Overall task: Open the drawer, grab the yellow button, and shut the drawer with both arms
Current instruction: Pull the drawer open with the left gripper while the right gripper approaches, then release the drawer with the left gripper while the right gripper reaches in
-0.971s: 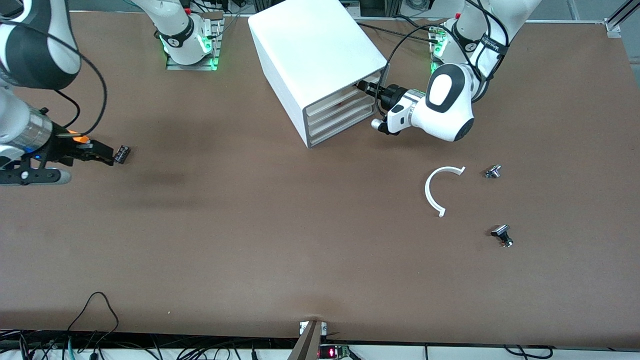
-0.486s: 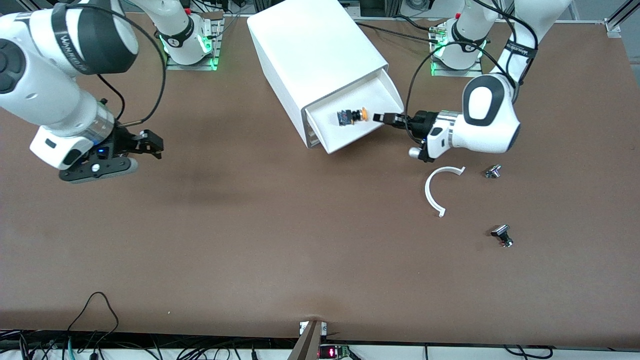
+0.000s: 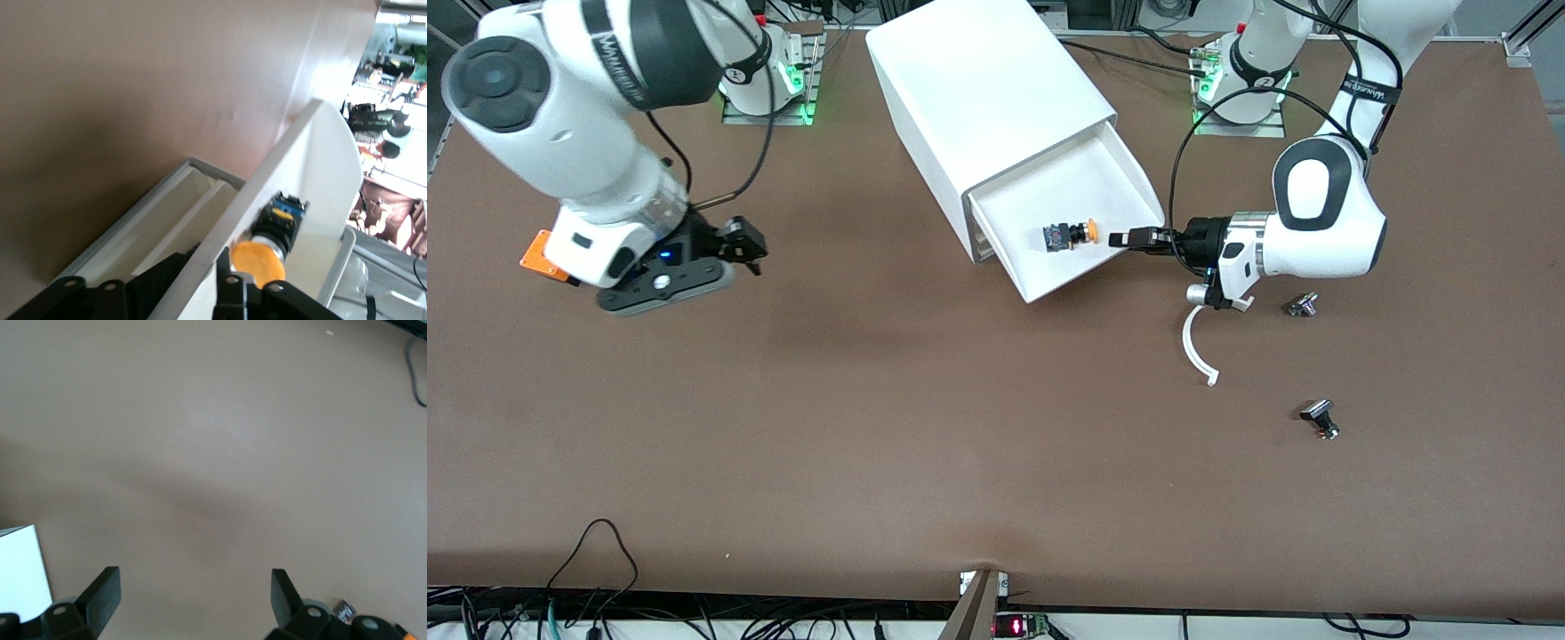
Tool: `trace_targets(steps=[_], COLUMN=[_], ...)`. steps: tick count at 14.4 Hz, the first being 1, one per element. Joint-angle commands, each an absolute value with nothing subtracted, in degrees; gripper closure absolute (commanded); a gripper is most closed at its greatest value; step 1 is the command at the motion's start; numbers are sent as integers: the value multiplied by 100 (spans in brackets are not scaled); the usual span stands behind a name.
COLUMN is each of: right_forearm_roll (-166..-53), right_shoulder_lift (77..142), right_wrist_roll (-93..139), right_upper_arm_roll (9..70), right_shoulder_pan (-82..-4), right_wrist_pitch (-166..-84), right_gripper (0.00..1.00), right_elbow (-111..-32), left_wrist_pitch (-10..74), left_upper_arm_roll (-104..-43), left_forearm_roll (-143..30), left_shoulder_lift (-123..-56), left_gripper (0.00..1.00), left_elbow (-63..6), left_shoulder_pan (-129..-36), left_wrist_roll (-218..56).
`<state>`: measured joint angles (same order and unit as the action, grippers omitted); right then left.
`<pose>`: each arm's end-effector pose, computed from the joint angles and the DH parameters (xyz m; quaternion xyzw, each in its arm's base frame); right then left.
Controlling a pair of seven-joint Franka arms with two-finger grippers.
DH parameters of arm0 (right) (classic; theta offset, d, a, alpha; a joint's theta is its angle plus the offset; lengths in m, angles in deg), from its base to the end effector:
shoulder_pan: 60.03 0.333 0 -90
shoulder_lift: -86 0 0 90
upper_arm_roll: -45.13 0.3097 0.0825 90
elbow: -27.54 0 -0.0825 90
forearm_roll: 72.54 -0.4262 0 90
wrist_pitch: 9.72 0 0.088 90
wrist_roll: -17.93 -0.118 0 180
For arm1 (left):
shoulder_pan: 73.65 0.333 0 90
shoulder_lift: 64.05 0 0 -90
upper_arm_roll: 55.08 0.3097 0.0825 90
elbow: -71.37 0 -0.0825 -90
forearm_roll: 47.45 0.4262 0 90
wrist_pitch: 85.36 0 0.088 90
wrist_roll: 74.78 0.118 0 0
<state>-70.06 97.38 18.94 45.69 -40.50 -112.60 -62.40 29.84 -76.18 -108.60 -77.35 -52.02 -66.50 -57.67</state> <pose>0.6283 0.2249 0.5021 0.9820 0.1874 0.0168 0.0177 0.5388 -0.1977 0.2583 0.8760 0.0603 -0.1518 0.4539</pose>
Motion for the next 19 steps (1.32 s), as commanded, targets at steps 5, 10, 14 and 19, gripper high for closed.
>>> trace_targets(steps=[5,10,14,19], right_forearm_roll=[-7052,-7279,-7342,-7325], right_shoulder_lift=[10507,10726,11446,12053], right_wrist_roll=[2143,3969,4902,5753], right_upper_arm_roll=[4521,4792,5223,5918], right_shoulder_pan=[-3200,-3032,-2839,-2839], right_wrist_pitch=[-11229,-11720,-11423,-11413], right_gripper=[0,0,0,0], right_elbow=[-5296,-5148,-3946,-3442], left_wrist_pitch=[3821,3743,2551,1616], left_upper_arm_roll=[-7547,-7258,-6669,-6572], left_forearm_roll=[-9488,-8410,-7290,-5170], left_shoulder_lift=[-7145,-6441,-6264,-6185], left_gripper=[0,0,0,0], left_elbow=[-4922,-4631,-3835,-3093], left_shoulder_pan=[-6531,-6266,-6266,-6284], left_wrist_roll=[-5975,-5993,-6002,-6046])
